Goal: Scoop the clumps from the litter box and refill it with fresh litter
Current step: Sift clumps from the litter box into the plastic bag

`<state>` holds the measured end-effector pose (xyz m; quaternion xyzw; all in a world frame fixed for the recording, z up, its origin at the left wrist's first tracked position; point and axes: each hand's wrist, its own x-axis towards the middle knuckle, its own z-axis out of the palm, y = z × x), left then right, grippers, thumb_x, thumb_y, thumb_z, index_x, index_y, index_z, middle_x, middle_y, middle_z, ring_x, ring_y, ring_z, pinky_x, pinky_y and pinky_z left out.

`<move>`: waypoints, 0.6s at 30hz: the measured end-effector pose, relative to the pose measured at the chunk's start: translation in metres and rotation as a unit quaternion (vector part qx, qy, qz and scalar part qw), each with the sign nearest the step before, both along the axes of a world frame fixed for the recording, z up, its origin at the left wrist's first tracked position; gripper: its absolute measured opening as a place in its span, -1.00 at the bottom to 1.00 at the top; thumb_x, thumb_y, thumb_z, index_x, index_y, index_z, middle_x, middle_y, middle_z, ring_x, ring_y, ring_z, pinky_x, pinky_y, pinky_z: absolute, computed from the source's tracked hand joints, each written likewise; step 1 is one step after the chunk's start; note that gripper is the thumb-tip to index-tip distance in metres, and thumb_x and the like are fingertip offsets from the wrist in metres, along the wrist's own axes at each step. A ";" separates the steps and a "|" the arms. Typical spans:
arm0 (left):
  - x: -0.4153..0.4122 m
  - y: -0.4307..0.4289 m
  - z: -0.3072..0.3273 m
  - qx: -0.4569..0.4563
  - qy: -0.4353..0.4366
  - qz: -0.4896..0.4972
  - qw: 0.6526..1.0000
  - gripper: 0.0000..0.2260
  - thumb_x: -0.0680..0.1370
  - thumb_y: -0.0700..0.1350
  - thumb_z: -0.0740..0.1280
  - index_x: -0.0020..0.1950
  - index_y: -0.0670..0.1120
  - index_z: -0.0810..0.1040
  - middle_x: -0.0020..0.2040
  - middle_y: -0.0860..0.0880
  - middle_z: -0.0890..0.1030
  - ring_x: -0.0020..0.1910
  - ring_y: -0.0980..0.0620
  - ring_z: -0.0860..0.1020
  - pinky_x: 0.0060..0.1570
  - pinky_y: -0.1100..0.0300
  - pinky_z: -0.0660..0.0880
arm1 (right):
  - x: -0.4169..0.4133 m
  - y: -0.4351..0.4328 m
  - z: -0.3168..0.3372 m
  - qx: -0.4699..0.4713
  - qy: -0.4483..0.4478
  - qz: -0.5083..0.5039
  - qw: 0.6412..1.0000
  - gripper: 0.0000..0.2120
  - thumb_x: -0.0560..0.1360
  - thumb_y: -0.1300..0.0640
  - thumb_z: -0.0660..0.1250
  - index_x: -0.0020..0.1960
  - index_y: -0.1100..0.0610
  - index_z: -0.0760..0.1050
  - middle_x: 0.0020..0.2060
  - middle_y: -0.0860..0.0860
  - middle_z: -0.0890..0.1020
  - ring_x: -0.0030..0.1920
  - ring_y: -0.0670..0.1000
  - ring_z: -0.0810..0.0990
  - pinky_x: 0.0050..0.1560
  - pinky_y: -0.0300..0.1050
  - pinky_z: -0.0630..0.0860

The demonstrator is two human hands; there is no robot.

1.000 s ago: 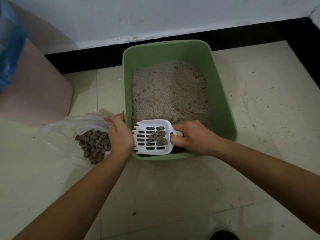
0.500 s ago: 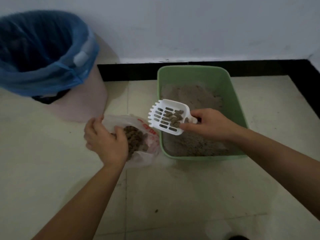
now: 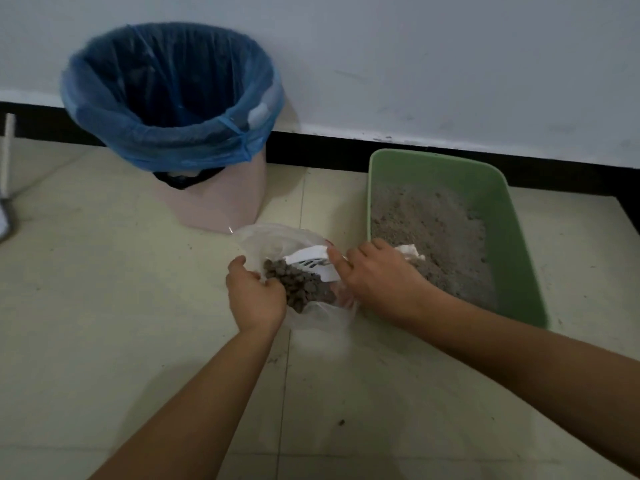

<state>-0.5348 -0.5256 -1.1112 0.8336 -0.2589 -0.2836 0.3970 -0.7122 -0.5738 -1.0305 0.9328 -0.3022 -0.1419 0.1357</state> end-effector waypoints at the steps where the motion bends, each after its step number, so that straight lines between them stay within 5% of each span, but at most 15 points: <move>1: 0.000 -0.001 -0.001 0.000 -0.003 -0.001 1.000 -0.48 0.52 -0.25 0.32 0.47 -0.13 0.29 0.21 -0.13 0.47 0.06 -0.12 0.52 0.13 -0.03 0.49 | -0.003 -0.001 0.005 0.028 -0.015 -0.021 0.999 -0.41 0.62 0.20 0.13 0.57 0.28 0.01 0.24 0.22 0.51 0.18 0.22 0.50 0.20 0.08 0.40; 4: -0.008 -0.002 0.000 0.015 -0.103 0.002 0.995 -0.47 0.48 -0.21 0.33 0.44 -0.18 0.30 0.34 -0.21 0.37 0.25 -0.26 0.41 0.21 -0.11 0.38 | -0.024 -0.010 0.026 0.126 -0.144 -0.154 0.969 -0.39 0.59 0.10 0.21 0.58 0.12 0.09 0.16 0.13 0.57 0.08 0.14 0.54 0.01 -0.06 0.46; 8: -0.033 -0.007 0.006 -0.051 -0.257 -0.084 0.961 -0.43 0.43 -0.16 0.34 0.43 -0.18 0.32 0.44 -0.25 0.26 0.37 -0.26 0.25 0.30 -0.15 0.17 | -0.080 -0.034 0.049 0.145 -0.242 -0.263 0.923 -0.67 0.57 0.08 0.27 0.33 0.06 0.47 -0.02 0.04 0.68 -0.17 0.00 0.61 -0.13 -0.10 0.61; 13: -0.078 -0.026 0.010 -0.162 -0.206 -0.219 0.940 -0.59 0.53 -0.15 0.27 0.38 -0.19 0.40 0.30 -0.18 0.41 0.27 -0.12 0.38 0.28 0.03 0.31 | -0.163 -0.053 0.046 0.113 -0.154 -0.315 0.929 -0.75 0.57 -0.05 0.28 0.18 0.03 0.53 -0.05 0.05 0.67 -0.20 0.01 0.53 -0.17 -0.15 0.46; 16: -0.106 -0.043 0.004 -0.116 -0.071 -0.235 0.962 -0.62 0.61 -0.09 0.20 0.41 -0.18 0.36 0.24 -0.14 0.47 0.16 -0.06 0.48 0.26 0.00 0.43 | -0.190 -0.051 0.048 0.109 -0.025 -0.336 0.935 -0.68 0.60 -0.15 0.14 0.28 -0.08 0.46 -0.01 0.05 0.65 -0.10 0.08 0.58 -0.16 -0.10 0.44; 18: -0.120 -0.052 -0.002 -0.067 -0.029 -0.225 0.972 -0.59 0.64 -0.03 0.17 0.44 -0.19 0.33 0.23 -0.17 0.50 0.20 -0.13 0.48 0.28 -0.05 0.41 | -0.201 -0.051 0.048 0.085 0.071 -0.336 0.935 -0.70 0.55 -0.18 0.17 0.20 -0.12 0.49 -0.16 -0.03 0.61 -0.15 0.05 0.59 -0.18 -0.09 0.48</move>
